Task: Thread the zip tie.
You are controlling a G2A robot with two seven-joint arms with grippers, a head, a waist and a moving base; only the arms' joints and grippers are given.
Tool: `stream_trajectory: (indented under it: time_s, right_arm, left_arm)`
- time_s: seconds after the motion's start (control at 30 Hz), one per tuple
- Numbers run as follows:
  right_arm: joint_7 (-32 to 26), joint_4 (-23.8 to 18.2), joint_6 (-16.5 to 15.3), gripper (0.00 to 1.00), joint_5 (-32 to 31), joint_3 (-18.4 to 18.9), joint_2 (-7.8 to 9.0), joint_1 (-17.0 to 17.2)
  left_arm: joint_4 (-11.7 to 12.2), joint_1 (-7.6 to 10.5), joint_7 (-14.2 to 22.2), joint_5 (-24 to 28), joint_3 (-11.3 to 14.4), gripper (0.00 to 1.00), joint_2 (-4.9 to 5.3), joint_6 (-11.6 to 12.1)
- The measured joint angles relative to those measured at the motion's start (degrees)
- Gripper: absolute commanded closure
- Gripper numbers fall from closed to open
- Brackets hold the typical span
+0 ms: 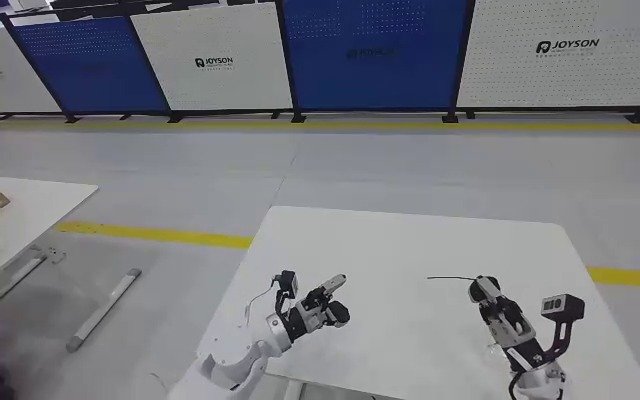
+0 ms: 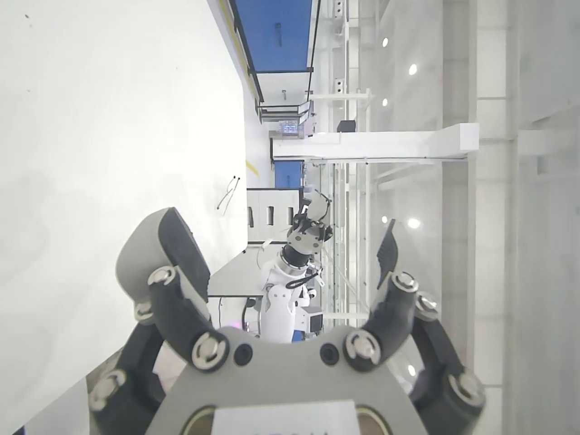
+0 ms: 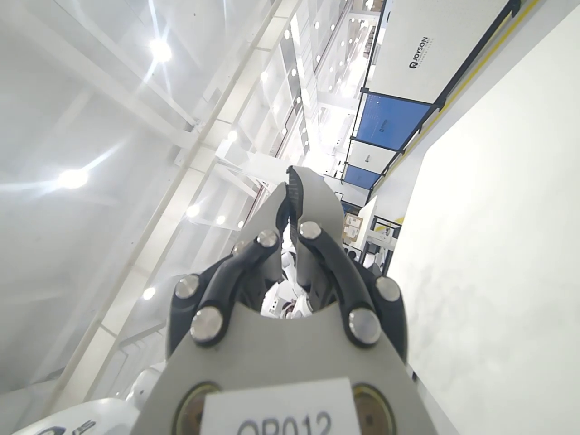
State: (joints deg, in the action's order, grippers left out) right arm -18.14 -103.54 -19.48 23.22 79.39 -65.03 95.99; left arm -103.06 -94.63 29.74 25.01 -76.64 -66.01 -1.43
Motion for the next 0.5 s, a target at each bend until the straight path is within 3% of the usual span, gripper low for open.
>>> stream_trajectory:
  time_s: [0.1,0.23,0.3,0.43,0.5]
  right_arm:
    - [0.0,0.0,0.0,1.0,0.0,0.0,0.0,0.0]
    - [0.0,-0.2,1.5,1.0,-0.5,-1.9,-0.27,-0.3]
    - [0.6,0.0,2.1,1.0,-1.1,-3.4,-0.53,-0.8]
    - [3.5,1.3,2.4,1.0,-3.6,-6.5,-1.18,-1.8]
    - [4.6,1.6,3.2,1.0,-4.5,-7.2,-1.34,-2.0]
  left_arm:
    - [0.4,0.07,-0.4,1.0,0.1,0.0,-0.06,-0.3]
    - [2.2,0.63,-0.8,6.5,0.1,0.0,-0.32,0.2]
    - [2.7,1.15,-1.7,7.2,1.5,0.0,-0.6,1.5]
    - [3.4,1.84,-1.9,7.4,4.9,0.0,-1.14,6.3]
    - [3.9,2.06,-1.9,6.7,5.5,0.0,-1.16,6.5]
